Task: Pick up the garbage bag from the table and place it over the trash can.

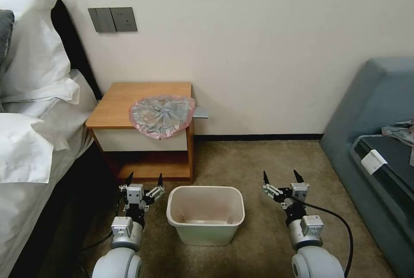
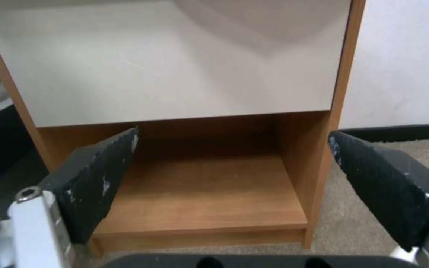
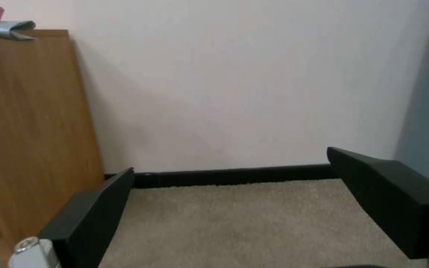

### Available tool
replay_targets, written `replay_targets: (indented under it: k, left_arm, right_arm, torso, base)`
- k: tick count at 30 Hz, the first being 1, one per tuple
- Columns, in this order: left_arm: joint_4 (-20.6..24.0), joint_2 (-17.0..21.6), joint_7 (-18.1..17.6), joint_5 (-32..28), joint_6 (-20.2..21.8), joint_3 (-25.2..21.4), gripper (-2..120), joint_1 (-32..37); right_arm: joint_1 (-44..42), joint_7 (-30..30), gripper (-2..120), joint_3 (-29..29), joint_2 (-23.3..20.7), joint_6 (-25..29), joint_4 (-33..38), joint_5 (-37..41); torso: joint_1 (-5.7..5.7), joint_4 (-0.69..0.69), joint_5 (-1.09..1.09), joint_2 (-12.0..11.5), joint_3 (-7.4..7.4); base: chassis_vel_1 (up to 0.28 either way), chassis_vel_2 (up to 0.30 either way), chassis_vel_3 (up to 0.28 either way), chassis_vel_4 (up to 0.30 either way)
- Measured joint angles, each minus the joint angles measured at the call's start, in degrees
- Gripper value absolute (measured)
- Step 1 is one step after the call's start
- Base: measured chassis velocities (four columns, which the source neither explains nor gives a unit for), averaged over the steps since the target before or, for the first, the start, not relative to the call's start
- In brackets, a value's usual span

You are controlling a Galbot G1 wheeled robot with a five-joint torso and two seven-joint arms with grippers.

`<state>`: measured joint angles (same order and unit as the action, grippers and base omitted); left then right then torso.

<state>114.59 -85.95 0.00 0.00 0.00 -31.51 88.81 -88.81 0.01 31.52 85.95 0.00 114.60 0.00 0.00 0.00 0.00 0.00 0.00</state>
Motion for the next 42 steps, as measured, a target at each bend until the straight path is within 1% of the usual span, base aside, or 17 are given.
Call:
replay_targets:
  k: [37, 38, 39, 40, 41, 42]
  left_arm:
    - [0.04, 0.00, 0.00, -0.02, -0.05, -0.01, 100, 0.12]
    - [0.51, -0.01, -0.08, -0.11, -0.22, -0.07, 100, 0.63]
    - [0.51, -0.01, -0.08, -0.11, -0.22, -0.07, 100, 0.63]
    - [2.63, -0.09, -0.62, -0.51, -1.09, -0.36, 100, 2.58]
    - [2.63, -0.09, -0.62, -0.51, -1.09, -0.36, 100, 2.58]
    - [4.36, -0.15, -1.13, -0.85, -1.82, -0.64, 100, 4.26]
  right_arm:
    - [-0.14, -0.02, 100, 0.01, 0.01, 0.00, 0.12, 0.05]
    - [-1.17, -0.26, 100, 0.23, 0.15, 0.00, 1.66, 0.77]
    - [-1.17, -0.26, 100, 0.23, 0.15, 0.00, 1.66, 0.77]
    - [-3.11, -0.83, 100, 0.68, 0.45, 0.06, 4.54, 2.17]
    - [-3.11, -0.83, 100, 0.68, 0.45, 0.06, 4.54, 2.17]
    - [-4.40, -1.22, 100, 0.95, 0.65, 0.11, 6.44, 3.12]
  torso:
    - [0.00, 0.00, 0.01, 0.00, 0.00]
    - [0.00, 0.01, 0.00, 0.00, 0.00]
    - [0.00, 0.01, 0.00, 0.00, 0.00]
    - [0.00, -0.01, -0.02, 0.00, 0.00]
    - [0.00, -0.01, -0.02, 0.00, 0.00]
    - [0.00, 0.00, 0.00, 0.00, 0.00]
  base:
    - [0.000, 0.000, 0.000, 0.000]
    - [0.000, 0.000, 0.000, 0.000]
    - [0.000, 0.000, 0.000, 0.000]
    - [0.000, 0.000, 0.000, 0.000]
    - [0.000, 0.000, 0.000, 0.000]
    - [0.000, 0.000, 0.000, 0.000]
